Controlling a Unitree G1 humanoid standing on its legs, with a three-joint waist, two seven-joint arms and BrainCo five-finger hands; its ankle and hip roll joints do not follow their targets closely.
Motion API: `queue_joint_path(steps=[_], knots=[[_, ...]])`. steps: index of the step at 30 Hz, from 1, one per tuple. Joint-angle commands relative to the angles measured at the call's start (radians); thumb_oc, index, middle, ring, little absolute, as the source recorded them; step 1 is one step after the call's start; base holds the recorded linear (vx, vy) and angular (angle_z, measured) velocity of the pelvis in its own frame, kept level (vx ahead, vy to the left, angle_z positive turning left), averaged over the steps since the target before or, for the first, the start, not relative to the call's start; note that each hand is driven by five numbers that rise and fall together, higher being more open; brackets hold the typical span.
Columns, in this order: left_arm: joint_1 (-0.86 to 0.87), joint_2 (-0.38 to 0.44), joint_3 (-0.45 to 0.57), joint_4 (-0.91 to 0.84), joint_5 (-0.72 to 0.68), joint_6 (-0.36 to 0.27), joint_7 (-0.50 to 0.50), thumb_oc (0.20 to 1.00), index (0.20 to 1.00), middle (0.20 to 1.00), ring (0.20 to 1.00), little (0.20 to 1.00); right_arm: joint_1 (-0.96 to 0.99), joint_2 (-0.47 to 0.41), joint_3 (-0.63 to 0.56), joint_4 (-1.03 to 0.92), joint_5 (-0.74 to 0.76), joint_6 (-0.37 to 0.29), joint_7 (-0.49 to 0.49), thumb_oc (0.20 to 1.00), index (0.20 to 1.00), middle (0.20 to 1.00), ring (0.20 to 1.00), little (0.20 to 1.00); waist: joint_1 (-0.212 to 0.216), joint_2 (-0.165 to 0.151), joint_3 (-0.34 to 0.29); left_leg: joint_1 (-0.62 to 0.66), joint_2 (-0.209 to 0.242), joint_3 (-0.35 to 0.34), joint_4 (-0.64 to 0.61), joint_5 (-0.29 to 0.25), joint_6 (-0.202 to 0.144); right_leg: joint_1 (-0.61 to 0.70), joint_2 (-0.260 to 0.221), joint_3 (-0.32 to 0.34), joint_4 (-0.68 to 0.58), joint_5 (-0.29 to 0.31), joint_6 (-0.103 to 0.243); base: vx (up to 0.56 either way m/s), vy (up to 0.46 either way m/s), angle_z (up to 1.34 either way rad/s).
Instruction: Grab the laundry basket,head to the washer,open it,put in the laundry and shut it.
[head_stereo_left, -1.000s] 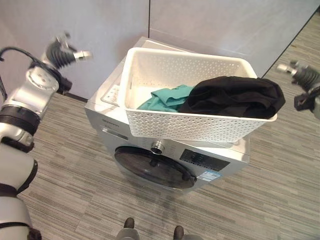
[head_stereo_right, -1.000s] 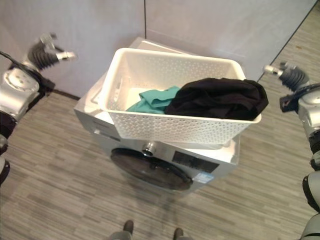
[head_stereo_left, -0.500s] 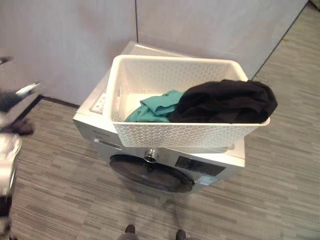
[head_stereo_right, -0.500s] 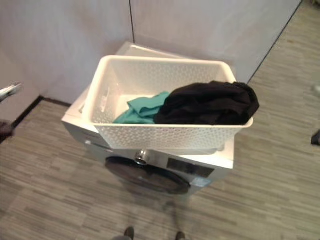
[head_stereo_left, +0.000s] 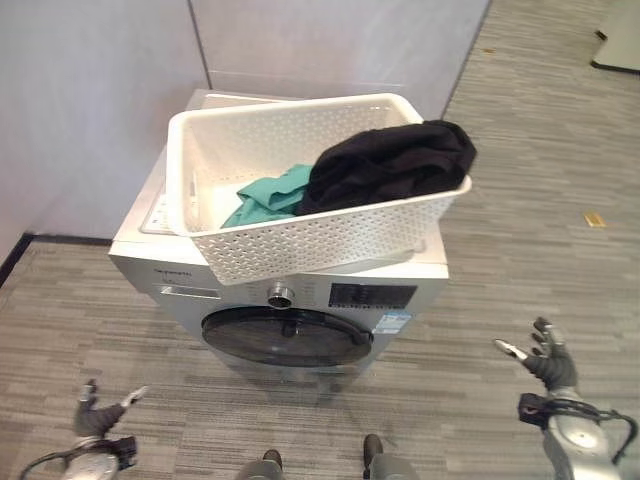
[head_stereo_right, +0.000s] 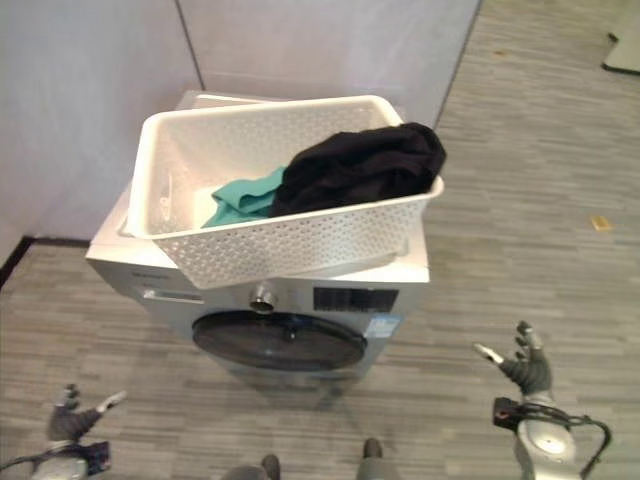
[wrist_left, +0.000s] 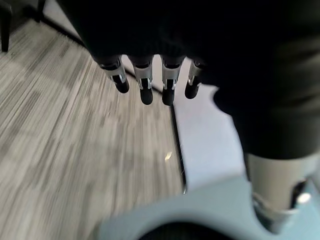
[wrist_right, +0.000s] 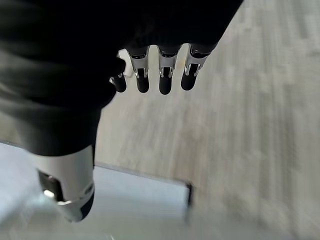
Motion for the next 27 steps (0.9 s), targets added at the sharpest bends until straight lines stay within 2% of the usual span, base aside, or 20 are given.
queue_joint_path(steps=[1, 3, 4, 5, 7, 8, 9, 10, 11, 12, 14, 15, 17, 21, 23, 27], knots=[[-0.001, 0.007, -0.032, 0.002, -0.103, -0.032, -0.035, 1.0, 1.0, 1.0, 1.0, 1.0, -0.074, -0.013, 0.042, -0.006, -0.009, -0.04, 0.013, 1.0, 1.0, 1.0, 1.0, 1.0, 0.046, -0.028, -0.024, -0.082, 0.013, -0.105, 0.034, -0.019, 0.043, 0.095, -0.025, -0.007, -0.09, 0.123, 0.05, -0.2, -0.222, -0.12], [0.015, -0.016, -0.084, -0.026, -0.139, -0.022, -0.042, 1.0, 1.0, 1.0, 1.0, 1.0, -0.117, -0.017, 0.105, 0.0, -0.015, -0.031, 0.019, 1.0, 1.0, 1.0, 1.0, 1.0, 0.076, -0.042, -0.033, -0.099, 0.031, -0.102, 0.022, 0.008, 0.029, 0.121, -0.022, -0.036, -0.111, 0.095, 0.047, -0.16, -0.257, -0.2], [-0.011, -0.016, -0.132, -0.017, -0.141, -0.015, -0.05, 1.0, 1.0, 1.0, 1.0, 1.0, -0.131, -0.021, 0.142, 0.006, -0.014, -0.032, 0.02, 1.0, 1.0, 1.0, 1.0, 1.0, 0.083, -0.049, -0.034, -0.105, 0.049, -0.112, 0.003, 0.036, 0.014, 0.119, -0.001, -0.038, -0.114, 0.03, 0.038, -0.14, -0.284, -0.32], [-0.037, -0.019, -0.174, -0.026, -0.146, -0.016, -0.062, 1.0, 1.0, 1.0, 1.0, 1.0, -0.152, -0.024, 0.173, 0.009, -0.002, -0.035, 0.022, 1.0, 1.0, 1.0, 1.0, 1.0, 0.084, -0.056, -0.03, -0.117, 0.063, -0.124, -0.012, 0.063, 0.0, 0.114, 0.018, -0.034, -0.124, -0.004, 0.025, -0.16, -0.304, -0.25], [-0.103, -0.033, -0.262, -0.01, -0.159, -0.013, -0.063, 1.0, 1.0, 1.0, 1.0, 1.0, -0.171, -0.039, 0.217, 0.01, 0.007, -0.046, 0.023, 1.0, 1.0, 1.0, 1.0, 1.0, 0.075, -0.057, -0.02, -0.142, 0.088, -0.156, -0.081, 0.145, -0.03, 0.105, 0.059, -0.057, -0.135, -0.042, -0.003, -0.23, -0.276, 0.15], [-0.142, -0.039, -0.307, -0.02, -0.165, -0.013, -0.066, 1.0, 1.0, 1.0, 1.0, 1.0, -0.177, -0.05, 0.23, 0.01, 0.007, -0.047, 0.021, 1.0, 1.0, 1.0, 1.0, 1.0, 0.068, -0.059, -0.007, -0.17, 0.094, -0.164, -0.101, 0.188, -0.043, 0.106, 0.07, -0.094, -0.14, -0.055, -0.011, -0.28, -0.246, 0.6], [-0.175, -0.049, -0.346, -0.031, -0.158, -0.014, -0.071, 1.0, 1.0, 1.0, 1.0, 1.0, -0.172, -0.06, 0.238, 0.007, 0.004, -0.05, 0.02, 1.0, 1.0, 1.0, 1.0, 1.0, 0.056, -0.062, 0.001, -0.186, 0.102, -0.138, -0.12, 0.203, -0.047, 0.106, 0.074, -0.132, -0.137, -0.072, -0.019, -0.2, -0.148, 0.88], [-0.175, -0.049, -0.346, -0.031, -0.158, -0.014, -0.071, 1.0, 1.0, 1.0, 1.0, 1.0, -0.172, -0.06, 0.237, 0.007, 0.004, -0.051, 0.02, 1.0, 1.0, 1.0, 1.0, 1.0, 0.053, -0.061, -0.001, -0.19, 0.102, -0.141, -0.121, 0.206, -0.048, 0.104, 0.075, -0.135, -0.139, -0.069, -0.019, -0.26, -0.123, 1.63], [-0.236, -0.063, -0.386, -0.032, -0.125, -0.017, -0.065, 1.0, 1.0, 1.0, 1.0, 1.0, -0.165, -0.074, 0.253, 0.009, -0.001, -0.053, 0.014, 1.0, 1.0, 1.0, 1.0, 1.0, 0.025, -0.073, 0.016, -0.212, 0.148, -0.047, -0.082, 0.205, -0.055, 0.096, 0.061, -0.206, -0.131, -0.067, -0.031, -0.25, -0.073, 1.58], [-0.257, -0.061, -0.398, -0.042, -0.118, -0.02, -0.064, 1.0, 1.0, 1.0, 1.0, 1.0, -0.179, -0.084, 0.272, 0.013, 0.001, -0.059, 0.011, 1.0, 1.0, 1.0, 1.0, 1.0, 0.027, -0.08, 0.025, -0.205, 0.166, -0.055, -0.046, 0.185, -0.063, 0.093, 0.049, -0.224, -0.126, -0.061, -0.032, -0.28, -0.064, 1.67], [-0.251, -0.067, -0.403, -0.058, -0.139, -0.032, -0.061, 1.0, 1.0, 1.0, 1.0, 1.0, -0.184, -0.087, 0.302, 0.014, 0.005, -0.064, 0.028, 1.0, 1.0, 1.0, 1.0, 1.0, 0.036, -0.078, 0.019, -0.147, 0.166, -0.144, -0.029, 0.135, -0.073, 0.076, 0.037, -0.225, -0.107, -0.051, -0.034, -0.11, 0.037, 0.68], [-0.237, -0.065, -0.415, -0.092, -0.155, -0.031, -0.064, 1.0, 1.0, 1.0, 1.0, 1.0, -0.187, -0.088, 0.314, 0.005, 0.002, -0.064, 0.042, 1.0, 1.0, 1.0, 1.0, 1.0, 0.036, -0.067, 0.012, -0.102, 0.178, -0.207, -0.055, 0.13, -0.081, 0.071, 0.039, -0.224, -0.099, -0.057, -0.037, -0.02, 0.11, -0.08], [-0.22, -0.063, -0.432, -0.087, -0.141, -0.023, -0.068, 1.0, 1.0, 1.0, 1.0, 1.0, -0.181, -0.094, 0.328, 0.005, -0.006, -0.062, 0.058, 1.0, 1.0, 1.0, 1.0, 1.0, 0.022, -0.047, 0.001, -0.088, 0.204, -0.223, -0.1, 0.171, -0.081, 0.069, 0.036, -0.228, -0.074, -0.069, -0.039, 0.04, 0.156, -0.09], [-0.21, -0.058, -0.45, -0.081, -0.103, -0.019, -0.087, 1.0, 1.0, 1.0, 1.0, 1.0, -0.165, -0.114, 0.333, 0.013, -0.052, -0.06, 0.07, 1.0, 1.0, 1.0, 1.0, 1.0, 0.021, -0.025, -0.019, -0.076, 0.186, -0.217, -0.138, 0.171, -0.084, 0.105, 0.017, -0.256, -0.099, -0.06, -0.028, 0.04, 0.136, 0.43], [-0.178, -0.04, -0.45, -0.103, -0.072, -0.025, -0.112, 1.0, 1.0, 1.0, 1.0, 1.0, -0.202, -0.128, 0.349, 0.082, -0.139, -0.057, 0.068, 1.0, 1.0, 1.0, 1.0, 1.0, 0.044, -0.005, -0.034, -0.066, 0.154, -0.228, -0.174, 0.158, -0.084, 0.129, -0.019, -0.291, -0.126, -0.032, -0.009, 0.04, 0.211, 0.41], [-0.142, -0.012, -0.437, -0.123, -0.059, -0.024, -0.132, 1.0, 1.0, 1.0, 1.0, 1.0, -0.253, -0.126, 0.363, 0.151, -0.188, -0.055, 0.059, 1.0, 1.0, 1.0, 1.0, 1.0, 0.068, -0.001, -0.038, -0.058, 0.123, -0.237, -0.197, 0.152, -0.075, 0.142, -0.051, -0.317, -0.137, -0.008, 0.013, 0.03, 0.134, 0.31]])
